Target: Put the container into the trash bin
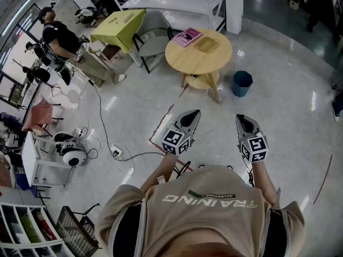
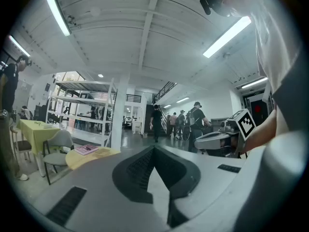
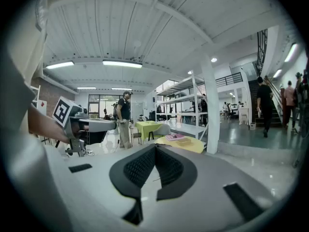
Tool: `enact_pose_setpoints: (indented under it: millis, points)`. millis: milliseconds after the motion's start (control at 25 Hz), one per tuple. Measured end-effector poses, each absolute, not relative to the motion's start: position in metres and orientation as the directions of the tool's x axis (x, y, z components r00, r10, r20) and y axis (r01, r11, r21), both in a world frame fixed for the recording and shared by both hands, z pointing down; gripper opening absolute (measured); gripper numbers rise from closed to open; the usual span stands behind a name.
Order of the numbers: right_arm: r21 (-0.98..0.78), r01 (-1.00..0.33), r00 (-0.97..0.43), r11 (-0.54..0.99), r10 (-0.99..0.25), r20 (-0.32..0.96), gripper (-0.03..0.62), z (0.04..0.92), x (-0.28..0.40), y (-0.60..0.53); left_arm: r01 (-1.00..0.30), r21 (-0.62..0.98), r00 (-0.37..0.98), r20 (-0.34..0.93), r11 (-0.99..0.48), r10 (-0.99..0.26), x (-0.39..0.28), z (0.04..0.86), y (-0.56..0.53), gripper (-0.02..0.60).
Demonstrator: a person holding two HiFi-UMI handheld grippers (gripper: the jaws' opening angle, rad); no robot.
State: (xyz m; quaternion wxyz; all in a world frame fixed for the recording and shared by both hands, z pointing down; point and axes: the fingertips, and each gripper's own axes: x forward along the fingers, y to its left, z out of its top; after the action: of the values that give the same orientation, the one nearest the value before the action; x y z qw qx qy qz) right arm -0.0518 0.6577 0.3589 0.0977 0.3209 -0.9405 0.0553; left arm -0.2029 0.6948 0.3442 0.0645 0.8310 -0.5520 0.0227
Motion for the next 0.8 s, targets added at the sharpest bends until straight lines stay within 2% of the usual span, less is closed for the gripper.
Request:
enact_pose_setpoints:
  millis: [360, 640, 800]
  points:
    - [-0.029, -0.638, -0.758, 0.769, -0.621, 0.201, -0.003, 0.356, -0.076, 0.634, -0.913, 0.107, 0.404, 0.114, -0.394, -0.907, -0.234, 0.354, 0.677, 0.012]
    - [-0.043, -0.681, -0.716, 0.731, -0.653, 0.246, -0.003, 0.377, -0.092, 0.644, -0.9, 0.159, 0.429, 0.142, -0.407, -0.892, -0.264, 0.38, 0.682, 0.012]
    - [-0.066, -0.687, -0.708, 0.724, -0.645, 0.287, -0.003, 0.394, -0.088, 0.643, -0.894, 0.251, 0.415, 0.151, -0.371, -0.897, -0.269, 0.4, 0.676, 0.012]
